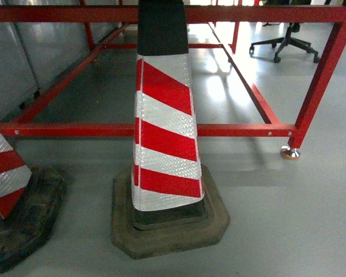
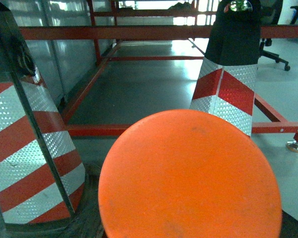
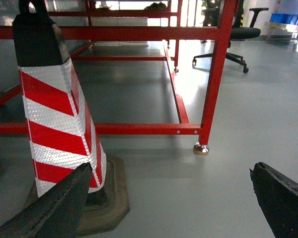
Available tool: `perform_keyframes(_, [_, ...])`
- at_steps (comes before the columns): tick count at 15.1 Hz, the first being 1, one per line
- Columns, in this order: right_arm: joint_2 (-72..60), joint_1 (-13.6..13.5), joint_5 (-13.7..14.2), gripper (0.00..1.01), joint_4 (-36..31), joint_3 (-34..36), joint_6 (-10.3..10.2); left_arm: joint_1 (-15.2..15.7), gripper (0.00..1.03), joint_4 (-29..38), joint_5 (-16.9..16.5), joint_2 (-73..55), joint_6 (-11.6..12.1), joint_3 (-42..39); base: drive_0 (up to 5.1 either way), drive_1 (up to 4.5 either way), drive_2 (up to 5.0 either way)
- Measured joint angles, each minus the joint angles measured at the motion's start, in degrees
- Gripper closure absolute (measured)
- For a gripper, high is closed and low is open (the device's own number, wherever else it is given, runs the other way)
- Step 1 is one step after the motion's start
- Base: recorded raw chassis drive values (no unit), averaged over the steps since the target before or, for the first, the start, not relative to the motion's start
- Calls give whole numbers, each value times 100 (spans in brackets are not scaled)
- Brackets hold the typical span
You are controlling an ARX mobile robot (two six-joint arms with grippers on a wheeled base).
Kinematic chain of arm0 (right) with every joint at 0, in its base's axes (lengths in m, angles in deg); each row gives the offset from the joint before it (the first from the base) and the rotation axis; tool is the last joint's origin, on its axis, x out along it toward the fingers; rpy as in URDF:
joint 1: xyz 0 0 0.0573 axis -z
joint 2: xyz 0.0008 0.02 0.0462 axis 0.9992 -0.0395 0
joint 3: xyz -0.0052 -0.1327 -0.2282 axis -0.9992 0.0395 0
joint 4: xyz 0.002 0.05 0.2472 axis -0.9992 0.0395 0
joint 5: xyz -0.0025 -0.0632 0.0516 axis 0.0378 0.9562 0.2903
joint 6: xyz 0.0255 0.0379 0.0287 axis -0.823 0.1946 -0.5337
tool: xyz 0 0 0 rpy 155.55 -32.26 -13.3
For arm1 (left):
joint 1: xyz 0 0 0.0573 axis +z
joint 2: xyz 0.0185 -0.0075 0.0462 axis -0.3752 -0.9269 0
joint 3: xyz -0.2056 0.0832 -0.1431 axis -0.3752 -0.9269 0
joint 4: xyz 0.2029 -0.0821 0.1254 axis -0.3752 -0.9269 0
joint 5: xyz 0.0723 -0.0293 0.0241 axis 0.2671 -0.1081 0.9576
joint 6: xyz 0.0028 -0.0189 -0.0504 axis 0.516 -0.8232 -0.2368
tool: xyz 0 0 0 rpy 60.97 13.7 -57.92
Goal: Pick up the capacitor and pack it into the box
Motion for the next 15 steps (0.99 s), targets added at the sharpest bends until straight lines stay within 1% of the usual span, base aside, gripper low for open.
perform_keyframes(15, [0,0,2,3,4,0,0,0,59,-2,2,0,0,0,0,0,0])
